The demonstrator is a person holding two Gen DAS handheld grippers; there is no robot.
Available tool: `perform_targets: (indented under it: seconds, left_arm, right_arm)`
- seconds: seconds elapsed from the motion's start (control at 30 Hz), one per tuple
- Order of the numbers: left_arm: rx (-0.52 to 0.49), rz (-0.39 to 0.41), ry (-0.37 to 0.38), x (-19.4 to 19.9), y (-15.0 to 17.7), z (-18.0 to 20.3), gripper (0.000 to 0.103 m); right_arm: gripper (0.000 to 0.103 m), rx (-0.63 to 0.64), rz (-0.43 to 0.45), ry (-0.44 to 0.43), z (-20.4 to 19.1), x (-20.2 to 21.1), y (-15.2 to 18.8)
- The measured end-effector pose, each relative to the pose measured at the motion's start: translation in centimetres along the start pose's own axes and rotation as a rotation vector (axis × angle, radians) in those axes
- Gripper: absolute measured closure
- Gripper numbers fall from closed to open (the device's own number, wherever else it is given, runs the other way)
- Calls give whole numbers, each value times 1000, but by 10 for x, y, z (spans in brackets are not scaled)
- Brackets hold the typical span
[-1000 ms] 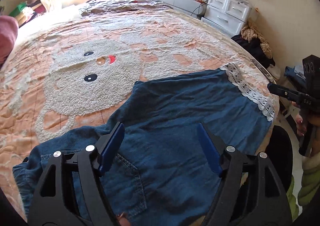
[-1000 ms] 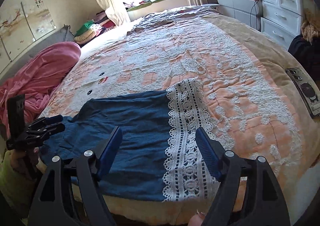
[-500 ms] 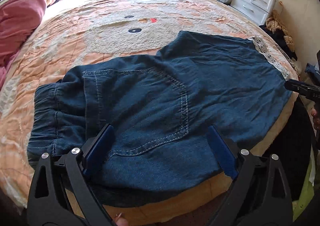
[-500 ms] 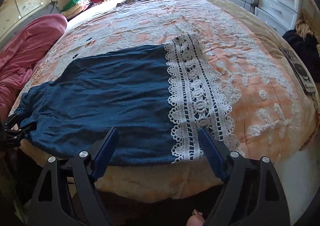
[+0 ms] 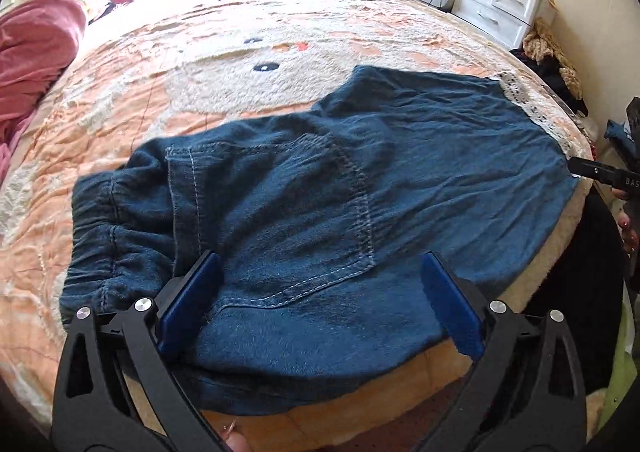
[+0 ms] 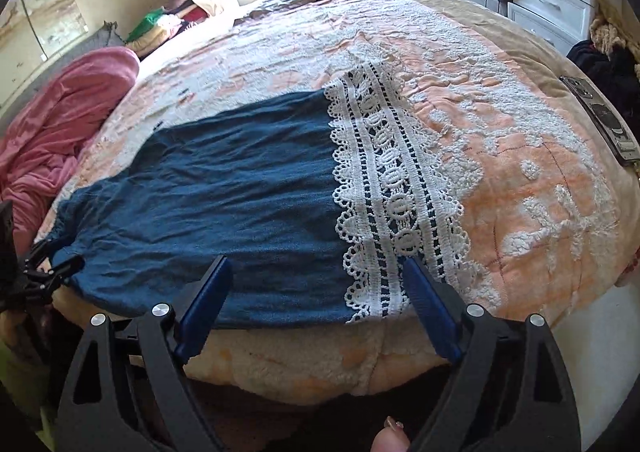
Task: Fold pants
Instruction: 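Lay the leg flat and open both tools, smoothing the pants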
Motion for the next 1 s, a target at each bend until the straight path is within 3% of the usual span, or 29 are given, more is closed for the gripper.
perform_targets:
  seconds: [0.13, 0.33, 0.63, 1.0]
  left_arm:
    - [7, 23, 41, 16, -7, 13, 9]
    - [-11, 64, 119, 35, -25, 43, 9]
    - [-94, 52, 179, 30, -53, 97, 9]
    - [-170, 4, 229, -9, -100, 147, 9]
  right_arm:
    - [15, -51, 89, -23, 3, 26, 0]
    - [9, -78, 150, 10, 11, 56, 0]
    - [9, -112, 146, 43, 24, 58, 8]
    - [9, -162, 141, 14, 34, 45, 13]
Point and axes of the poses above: each gripper's, at about its wrist camera, not at the fingertips, and x roughly against the way its jaws point, z to its right, y to its underside, the point moved 4 cm from there along -x, roughly the way its jaws point, and after that the axes turned 7 degrees about x, right-handed, at the moved point
